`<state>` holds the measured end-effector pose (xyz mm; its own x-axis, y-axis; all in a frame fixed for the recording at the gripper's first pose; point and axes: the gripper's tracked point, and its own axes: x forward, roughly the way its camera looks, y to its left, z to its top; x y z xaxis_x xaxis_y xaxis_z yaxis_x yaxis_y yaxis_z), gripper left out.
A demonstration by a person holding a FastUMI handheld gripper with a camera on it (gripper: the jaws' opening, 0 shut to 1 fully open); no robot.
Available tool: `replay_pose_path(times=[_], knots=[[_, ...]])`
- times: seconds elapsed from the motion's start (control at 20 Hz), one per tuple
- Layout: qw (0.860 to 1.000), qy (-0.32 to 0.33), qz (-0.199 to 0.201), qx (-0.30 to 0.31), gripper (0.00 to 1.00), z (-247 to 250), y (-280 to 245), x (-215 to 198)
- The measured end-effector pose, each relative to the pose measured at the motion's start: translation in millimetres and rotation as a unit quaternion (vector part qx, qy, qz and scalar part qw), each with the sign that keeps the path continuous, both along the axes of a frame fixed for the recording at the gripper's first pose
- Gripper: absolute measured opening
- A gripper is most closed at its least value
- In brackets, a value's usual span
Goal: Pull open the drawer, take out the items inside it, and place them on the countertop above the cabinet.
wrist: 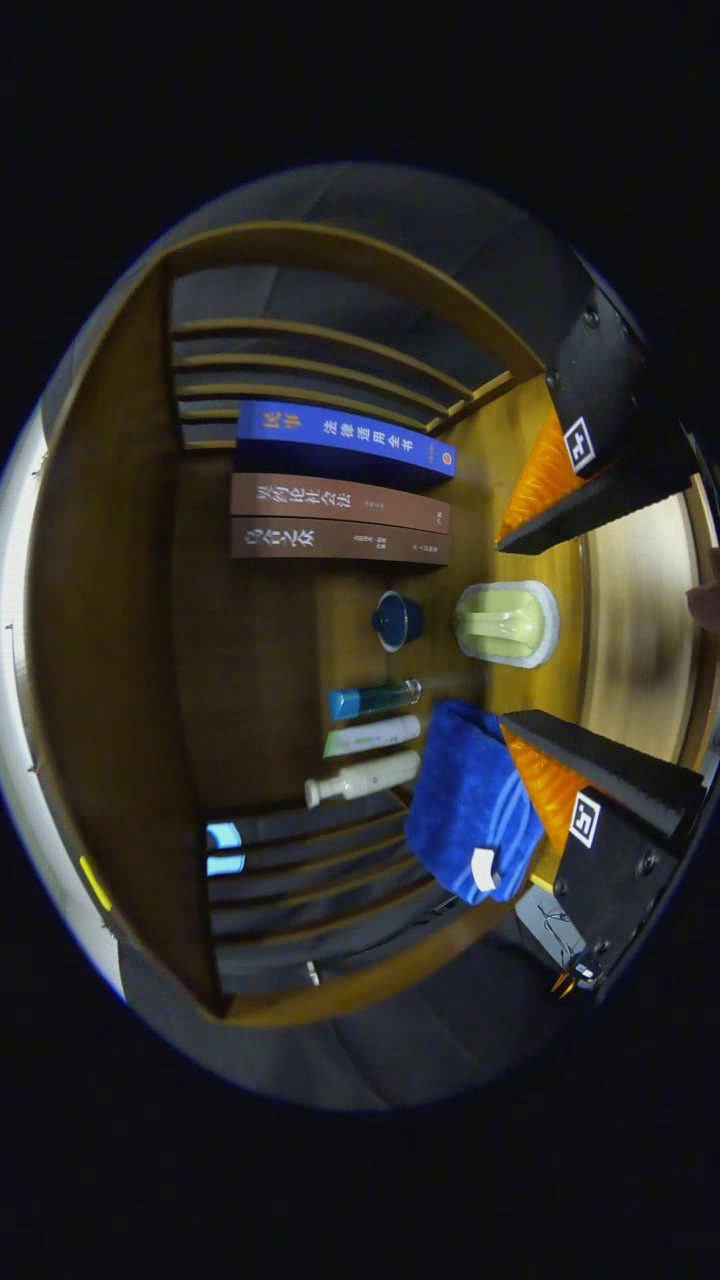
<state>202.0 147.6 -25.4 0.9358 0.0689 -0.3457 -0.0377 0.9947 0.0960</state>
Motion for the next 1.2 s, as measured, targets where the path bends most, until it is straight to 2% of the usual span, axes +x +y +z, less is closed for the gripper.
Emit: replay_pose_path(times=[0.15, 0.3, 0.4, 0.65, 0.9, 1.2], knots=[[0.998, -0.067, -0.006, 0.018, 0.99, 15.5, 6.5, -46.0], [0.994, -0.108, -0.004, 0.024, 0.99, 16.4, 12.2, -91.1], [0.992, -0.124, -0.005, 0.033, 0.99, 4.8, 18.8, -117.8], [0.985, -0.172, -0.010, 0.000, 0.99, -41.0, 30.3, -172.4], [0.982, -0.184, -0.023, -0.041, 0.99, -100.9, 41.8, -199.8], [0.984, -0.168, -0.040, -0.036, 0.98, -163.9, 43.1, -193.3]])
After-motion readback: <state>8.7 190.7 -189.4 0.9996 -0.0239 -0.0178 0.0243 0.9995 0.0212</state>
